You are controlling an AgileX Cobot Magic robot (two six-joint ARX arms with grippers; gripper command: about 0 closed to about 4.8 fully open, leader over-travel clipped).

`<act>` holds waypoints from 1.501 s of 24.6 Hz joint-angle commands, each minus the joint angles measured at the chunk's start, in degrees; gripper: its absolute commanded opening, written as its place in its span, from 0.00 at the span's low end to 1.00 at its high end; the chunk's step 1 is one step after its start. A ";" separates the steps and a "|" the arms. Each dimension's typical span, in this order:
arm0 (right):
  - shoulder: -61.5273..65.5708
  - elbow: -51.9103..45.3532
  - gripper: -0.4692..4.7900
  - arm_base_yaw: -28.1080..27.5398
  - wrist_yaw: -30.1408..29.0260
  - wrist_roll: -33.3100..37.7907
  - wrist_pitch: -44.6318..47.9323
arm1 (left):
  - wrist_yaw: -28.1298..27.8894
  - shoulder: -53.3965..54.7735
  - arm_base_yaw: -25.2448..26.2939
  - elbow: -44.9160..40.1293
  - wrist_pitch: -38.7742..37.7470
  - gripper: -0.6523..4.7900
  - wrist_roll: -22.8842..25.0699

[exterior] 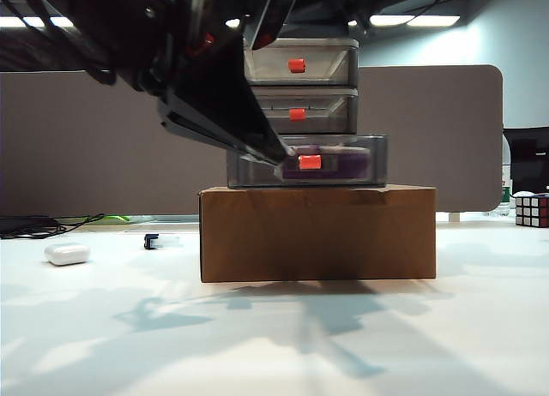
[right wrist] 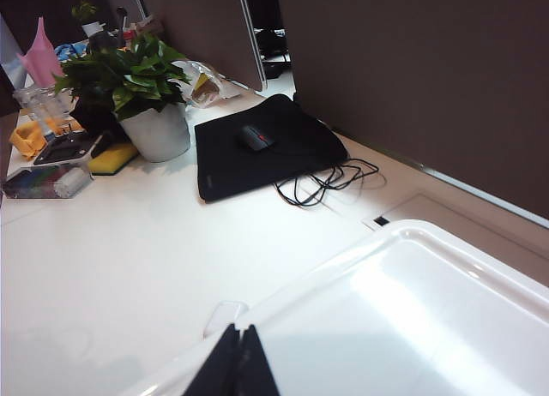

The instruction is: Open the third layer of the drawer on the table, pick up a pack of napkins on the table and put it in, and finally close the drawer.

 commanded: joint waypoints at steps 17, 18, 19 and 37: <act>1.55 0.26 0.08 0.11 4.59 -4.66 -9.79 | -10.29 4.42 -0.07 0.20 12.87 0.11 -1.46; 1.55 0.26 0.08 0.11 4.61 -5.03 -10.12 | -10.34 4.85 -0.07 0.20 13.88 0.11 -1.55; 1.55 0.26 0.08 0.11 4.81 -5.33 -10.71 | -11.87 5.55 -0.15 0.20 15.50 0.11 -1.73; 1.55 0.26 0.08 0.04 7.13 -6.78 -13.60 | -25.44 8.31 -0.50 0.17 29.88 0.11 -2.71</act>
